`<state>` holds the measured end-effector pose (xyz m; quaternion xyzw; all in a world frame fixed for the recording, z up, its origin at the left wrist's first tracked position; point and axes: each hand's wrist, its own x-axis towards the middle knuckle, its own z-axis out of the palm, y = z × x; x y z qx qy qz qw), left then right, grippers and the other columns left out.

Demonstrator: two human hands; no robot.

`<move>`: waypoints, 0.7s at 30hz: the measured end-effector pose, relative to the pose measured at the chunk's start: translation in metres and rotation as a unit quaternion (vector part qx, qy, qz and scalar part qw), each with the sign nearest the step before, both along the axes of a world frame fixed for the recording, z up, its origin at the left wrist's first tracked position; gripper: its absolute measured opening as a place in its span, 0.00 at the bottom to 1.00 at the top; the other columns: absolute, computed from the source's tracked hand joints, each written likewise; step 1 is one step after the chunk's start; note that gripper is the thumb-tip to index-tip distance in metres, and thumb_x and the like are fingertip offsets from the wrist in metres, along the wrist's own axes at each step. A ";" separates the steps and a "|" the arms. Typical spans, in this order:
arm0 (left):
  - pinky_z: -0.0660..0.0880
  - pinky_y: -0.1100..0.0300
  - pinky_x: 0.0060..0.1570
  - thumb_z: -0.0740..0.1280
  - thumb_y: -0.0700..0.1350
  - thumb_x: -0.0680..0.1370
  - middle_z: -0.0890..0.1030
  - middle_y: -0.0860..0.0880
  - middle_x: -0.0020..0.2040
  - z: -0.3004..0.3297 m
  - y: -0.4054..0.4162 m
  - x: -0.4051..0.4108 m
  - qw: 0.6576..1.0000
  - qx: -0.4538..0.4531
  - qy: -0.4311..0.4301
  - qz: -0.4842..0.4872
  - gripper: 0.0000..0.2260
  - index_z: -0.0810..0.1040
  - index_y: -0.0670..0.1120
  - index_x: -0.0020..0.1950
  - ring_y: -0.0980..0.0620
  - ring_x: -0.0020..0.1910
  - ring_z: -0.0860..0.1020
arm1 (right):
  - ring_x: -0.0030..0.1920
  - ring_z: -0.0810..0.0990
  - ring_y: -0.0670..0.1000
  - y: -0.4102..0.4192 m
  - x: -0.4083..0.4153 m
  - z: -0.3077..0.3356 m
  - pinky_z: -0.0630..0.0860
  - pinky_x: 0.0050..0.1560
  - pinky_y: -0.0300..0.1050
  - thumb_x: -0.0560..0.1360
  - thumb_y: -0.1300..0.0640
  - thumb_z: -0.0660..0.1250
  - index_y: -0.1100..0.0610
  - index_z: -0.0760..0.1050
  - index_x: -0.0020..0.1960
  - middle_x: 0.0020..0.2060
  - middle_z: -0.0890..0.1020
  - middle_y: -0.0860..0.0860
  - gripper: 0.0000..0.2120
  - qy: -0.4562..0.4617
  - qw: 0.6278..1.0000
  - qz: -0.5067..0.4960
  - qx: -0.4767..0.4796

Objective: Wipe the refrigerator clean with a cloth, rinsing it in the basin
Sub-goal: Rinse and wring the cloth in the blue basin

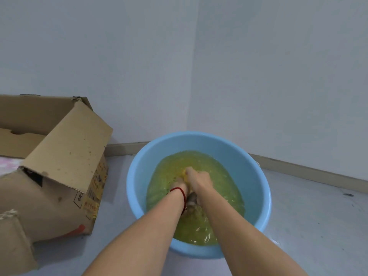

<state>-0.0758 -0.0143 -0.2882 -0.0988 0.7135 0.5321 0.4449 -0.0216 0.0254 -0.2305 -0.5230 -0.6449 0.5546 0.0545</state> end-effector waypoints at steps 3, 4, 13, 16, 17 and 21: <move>0.68 0.66 0.17 0.50 0.49 0.88 0.74 0.49 0.24 0.023 -0.015 0.005 0.995 -0.011 0.030 -0.093 0.19 0.76 0.41 0.54 0.57 0.14 0.72 | 0.46 0.82 0.57 0.001 0.006 -0.005 0.80 0.51 0.51 0.79 0.36 0.64 0.59 0.78 0.52 0.48 0.82 0.55 0.24 -0.070 0.974 0.122 0.176; 0.65 0.67 0.15 0.52 0.48 0.88 0.75 0.48 0.25 0.026 -0.020 0.006 0.992 -0.029 0.036 -0.120 0.17 0.76 0.39 0.60 0.56 0.14 0.71 | 0.45 0.82 0.57 0.005 0.010 -0.007 0.79 0.49 0.50 0.81 0.36 0.62 0.57 0.77 0.50 0.47 0.83 0.55 0.23 -0.110 0.952 0.163 0.233; 0.73 0.47 0.67 0.59 0.50 0.79 0.76 0.37 0.67 0.009 -0.016 -0.008 0.968 -0.159 0.157 -0.112 0.25 0.72 0.37 0.73 0.36 0.65 0.76 | 0.74 0.61 0.67 0.016 0.021 -0.021 0.65 0.68 0.72 0.84 0.46 0.49 0.53 0.63 0.76 0.76 0.60 0.60 0.23 -0.310 0.882 0.189 0.301; 0.74 0.45 0.67 0.47 0.60 0.80 0.79 0.37 0.68 -0.046 0.021 -0.029 0.991 -0.092 0.093 -0.020 0.33 0.76 0.38 0.68 0.38 0.65 0.79 | 0.70 0.72 0.66 0.012 0.008 -0.013 0.69 0.72 0.63 0.84 0.45 0.48 0.60 0.67 0.76 0.69 0.71 0.65 0.28 -0.126 0.988 0.054 0.073; 0.74 0.44 0.67 0.46 0.64 0.79 0.79 0.38 0.67 -0.066 0.029 -0.036 0.993 -0.090 0.081 -0.003 0.36 0.77 0.39 0.68 0.38 0.65 0.79 | 0.62 0.80 0.63 0.010 0.005 -0.010 0.76 0.68 0.61 0.83 0.44 0.49 0.61 0.72 0.72 0.61 0.78 0.62 0.29 -0.054 0.998 0.000 -0.014; 0.80 0.60 0.40 0.48 0.65 0.82 0.81 0.36 0.39 0.020 -0.002 0.006 1.000 -0.010 0.008 -0.013 0.36 0.80 0.36 0.60 0.45 0.35 0.82 | 0.50 0.84 0.58 0.000 -0.001 -0.003 0.83 0.53 0.52 0.78 0.36 0.63 0.57 0.76 0.67 0.56 0.84 0.57 0.29 0.009 1.000 -0.004 0.024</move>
